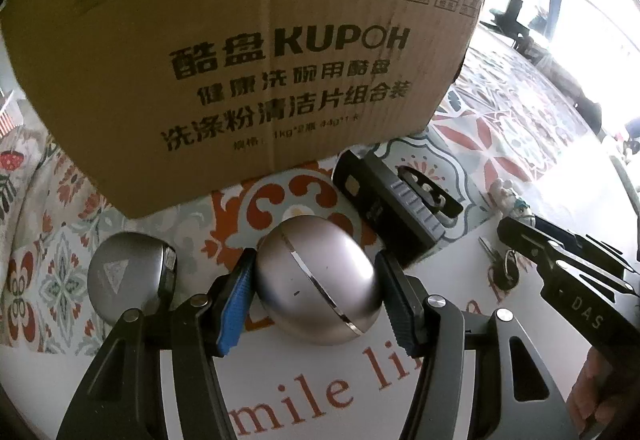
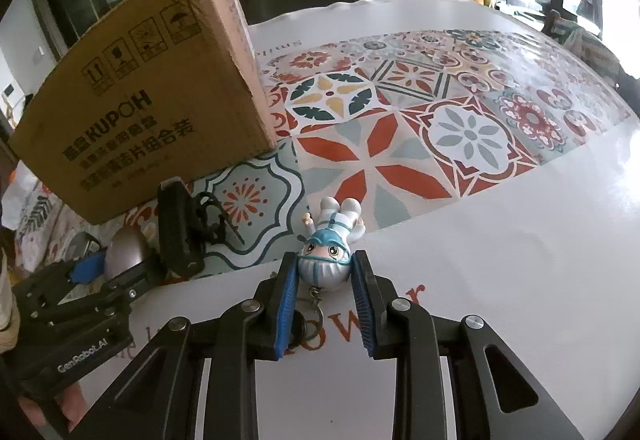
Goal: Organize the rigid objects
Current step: 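Close the left tool on the silver egg-shaped device while the right tool grasps the white figurine keychain, then carry the silver device and figurine keychain with both tools over the box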
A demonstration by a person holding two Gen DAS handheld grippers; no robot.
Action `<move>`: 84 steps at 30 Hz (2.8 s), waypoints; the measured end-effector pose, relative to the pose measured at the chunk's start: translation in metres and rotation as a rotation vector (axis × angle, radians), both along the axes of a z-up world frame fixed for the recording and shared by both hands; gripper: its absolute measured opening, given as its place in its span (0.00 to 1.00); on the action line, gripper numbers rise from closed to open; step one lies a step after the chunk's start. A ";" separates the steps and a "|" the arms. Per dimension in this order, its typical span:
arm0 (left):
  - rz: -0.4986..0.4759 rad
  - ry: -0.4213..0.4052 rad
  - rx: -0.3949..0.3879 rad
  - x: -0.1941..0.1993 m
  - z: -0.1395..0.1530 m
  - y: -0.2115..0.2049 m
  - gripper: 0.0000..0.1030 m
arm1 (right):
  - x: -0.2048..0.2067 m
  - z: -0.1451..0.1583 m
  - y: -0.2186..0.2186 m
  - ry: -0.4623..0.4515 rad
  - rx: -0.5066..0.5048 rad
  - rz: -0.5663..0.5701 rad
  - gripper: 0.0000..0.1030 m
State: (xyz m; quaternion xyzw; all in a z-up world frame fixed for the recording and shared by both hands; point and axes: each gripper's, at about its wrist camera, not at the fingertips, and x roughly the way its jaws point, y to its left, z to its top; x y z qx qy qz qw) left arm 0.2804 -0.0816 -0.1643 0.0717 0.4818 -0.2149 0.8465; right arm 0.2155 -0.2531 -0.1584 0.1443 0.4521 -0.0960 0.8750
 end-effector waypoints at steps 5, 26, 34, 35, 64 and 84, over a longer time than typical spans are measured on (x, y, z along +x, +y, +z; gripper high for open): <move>0.016 -0.011 -0.023 -0.012 0.006 0.004 0.57 | -0.008 0.010 0.003 -0.032 -0.024 0.015 0.27; 0.063 -0.133 -0.082 -0.042 0.066 0.019 0.57 | -0.032 0.062 0.017 -0.168 -0.018 0.087 0.27; 0.077 -0.199 -0.110 -0.052 0.097 0.029 0.57 | -0.037 0.086 0.026 -0.229 -0.014 0.131 0.27; 0.079 -0.207 -0.112 -0.053 0.100 0.030 0.57 | -0.037 0.090 0.028 -0.237 -0.014 0.135 0.27; 0.119 -0.332 -0.159 -0.033 0.175 0.049 0.57 | -0.008 0.165 0.052 -0.397 -0.040 0.240 0.27; 0.126 -0.344 -0.134 0.013 0.207 0.045 0.57 | 0.048 0.197 0.052 -0.409 0.002 0.301 0.27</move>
